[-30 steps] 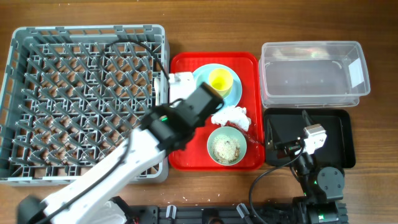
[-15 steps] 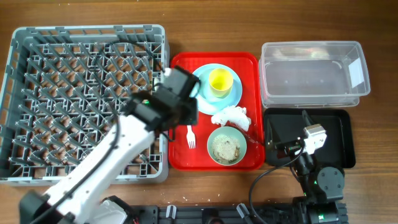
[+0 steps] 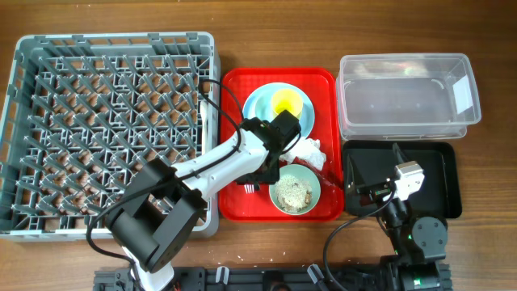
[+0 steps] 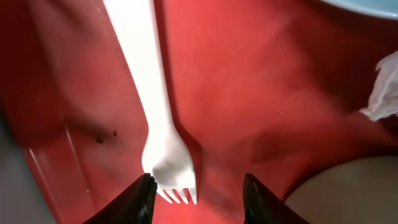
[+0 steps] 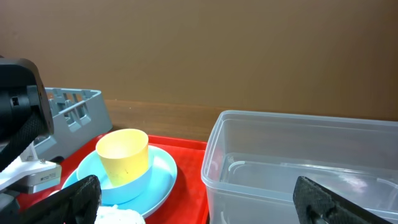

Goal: Sort waste into correct bins and load items into the dishwasher rack
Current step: 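Reach the left gripper back to the white fork and grasp it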

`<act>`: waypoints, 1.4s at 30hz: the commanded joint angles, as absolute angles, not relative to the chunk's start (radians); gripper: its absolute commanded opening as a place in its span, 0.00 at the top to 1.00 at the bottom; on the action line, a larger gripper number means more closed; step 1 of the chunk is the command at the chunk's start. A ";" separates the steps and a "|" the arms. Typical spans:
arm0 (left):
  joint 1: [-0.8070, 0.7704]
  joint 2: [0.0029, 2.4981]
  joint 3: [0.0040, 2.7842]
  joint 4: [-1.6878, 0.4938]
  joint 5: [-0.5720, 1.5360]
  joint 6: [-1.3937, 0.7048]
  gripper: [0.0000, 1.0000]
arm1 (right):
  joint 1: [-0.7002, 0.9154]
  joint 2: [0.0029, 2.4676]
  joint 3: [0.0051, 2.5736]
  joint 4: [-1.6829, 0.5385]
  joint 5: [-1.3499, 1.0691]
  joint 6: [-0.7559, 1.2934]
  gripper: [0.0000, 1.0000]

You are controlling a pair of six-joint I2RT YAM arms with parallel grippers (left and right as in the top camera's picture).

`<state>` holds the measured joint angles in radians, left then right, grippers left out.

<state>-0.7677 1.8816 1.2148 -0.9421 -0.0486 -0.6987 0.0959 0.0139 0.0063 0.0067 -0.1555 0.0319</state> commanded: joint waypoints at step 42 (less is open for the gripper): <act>-0.680 1.848 1.097 -0.645 -0.381 -0.797 0.72 | 0.097 0.011 0.005 0.010 -0.149 0.027 0.00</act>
